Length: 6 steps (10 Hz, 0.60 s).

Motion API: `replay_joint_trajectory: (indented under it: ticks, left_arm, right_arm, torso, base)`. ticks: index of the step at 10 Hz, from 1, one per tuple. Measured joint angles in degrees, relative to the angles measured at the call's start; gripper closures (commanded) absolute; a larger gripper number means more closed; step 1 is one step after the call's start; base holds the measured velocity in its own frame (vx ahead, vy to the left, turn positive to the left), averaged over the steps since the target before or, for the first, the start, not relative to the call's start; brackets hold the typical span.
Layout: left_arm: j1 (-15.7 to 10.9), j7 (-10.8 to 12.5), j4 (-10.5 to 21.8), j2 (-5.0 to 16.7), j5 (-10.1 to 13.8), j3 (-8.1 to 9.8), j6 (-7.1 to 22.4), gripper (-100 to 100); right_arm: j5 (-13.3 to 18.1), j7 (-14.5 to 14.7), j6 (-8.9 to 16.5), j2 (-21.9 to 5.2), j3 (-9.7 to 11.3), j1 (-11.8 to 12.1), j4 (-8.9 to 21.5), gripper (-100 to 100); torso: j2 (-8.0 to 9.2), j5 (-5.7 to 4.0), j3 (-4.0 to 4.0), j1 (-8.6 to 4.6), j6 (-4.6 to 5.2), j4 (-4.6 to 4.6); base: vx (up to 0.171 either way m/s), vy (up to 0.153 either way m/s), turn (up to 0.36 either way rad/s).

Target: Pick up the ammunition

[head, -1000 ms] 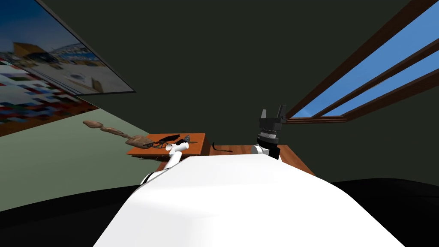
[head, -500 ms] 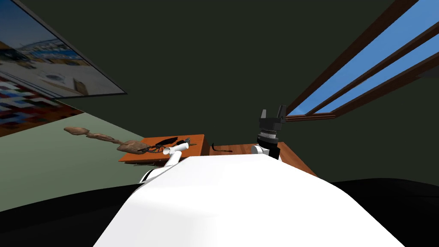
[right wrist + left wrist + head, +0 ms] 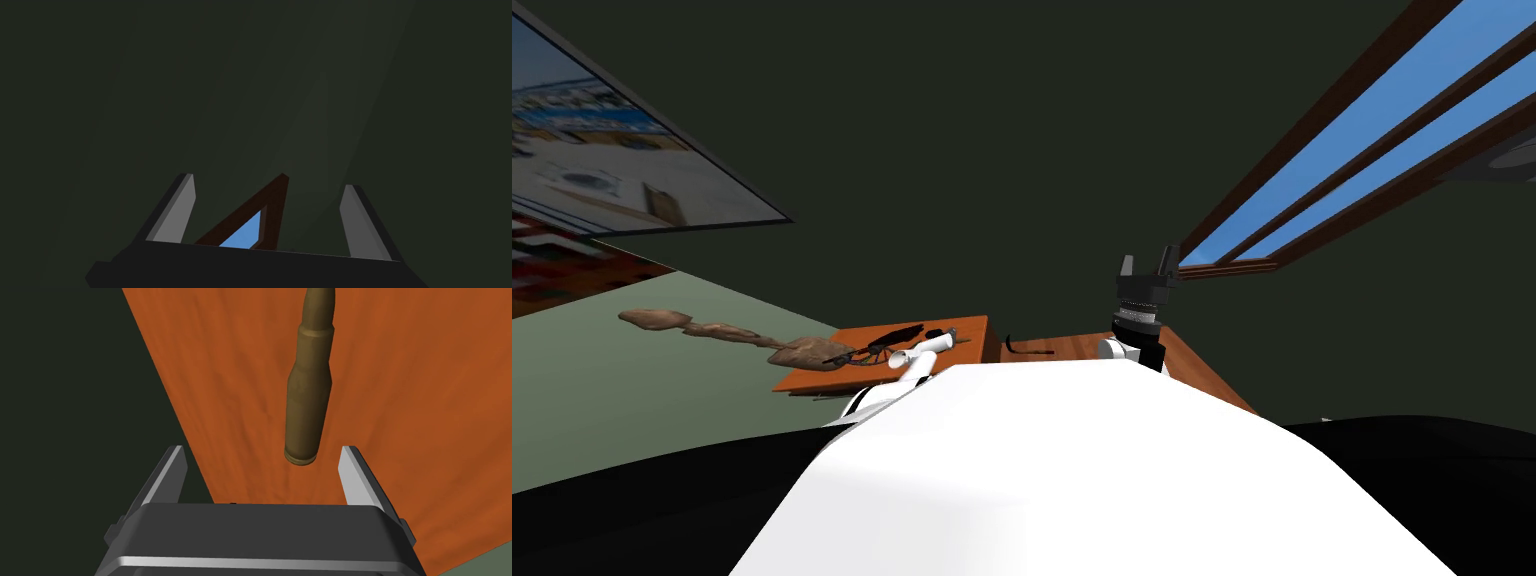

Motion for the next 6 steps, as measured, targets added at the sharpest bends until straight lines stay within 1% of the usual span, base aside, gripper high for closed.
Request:
replay_joint_trajectory:
  ticks: [1,2,3,6]
  left_arm:
    - [0.4,0.4,-0.7,0.0,-0.3,0.05,1.5,-100]
    - [0.2,0.6,0.1,0.2,0.0,-0.07,2.7,-100]
    - [0.0,0.6,0.7,0.3,0.0,-0.16,3.2,-100]
    - [-1.9,0.2,5.2,0.9,1.1,-0.59,4.4,-100]
  right_arm:
    - [0.0,0.0,0.0,0.0,0.0,0.0,0.0,0]
    - [0.0,0.0,0.0,0.0,0.0,0.0,0.0,0]
    - [0.0,0.0,0.0,0.0,0.0,0.0,0.0,0]
    - [0.0,0.0,0.0,0.0,0.0,0.0,0.0,0]
  torso:
    - [0.02,-0.01,0.01,-0.04,0.01,0.01]
    - [0.02,-0.01,0.01,-0.04,0.02,0.01]
    - [0.03,-0.01,0.02,-0.05,0.00,0.01]
    - [0.03,-0.01,0.02,-0.02,0.01,0.01]
  base:
    - [0.010,0.026,-0.101]
    - [0.007,0.023,-0.040]
    - [0.007,0.024,-0.042]
    - [0.009,0.034,-0.086]
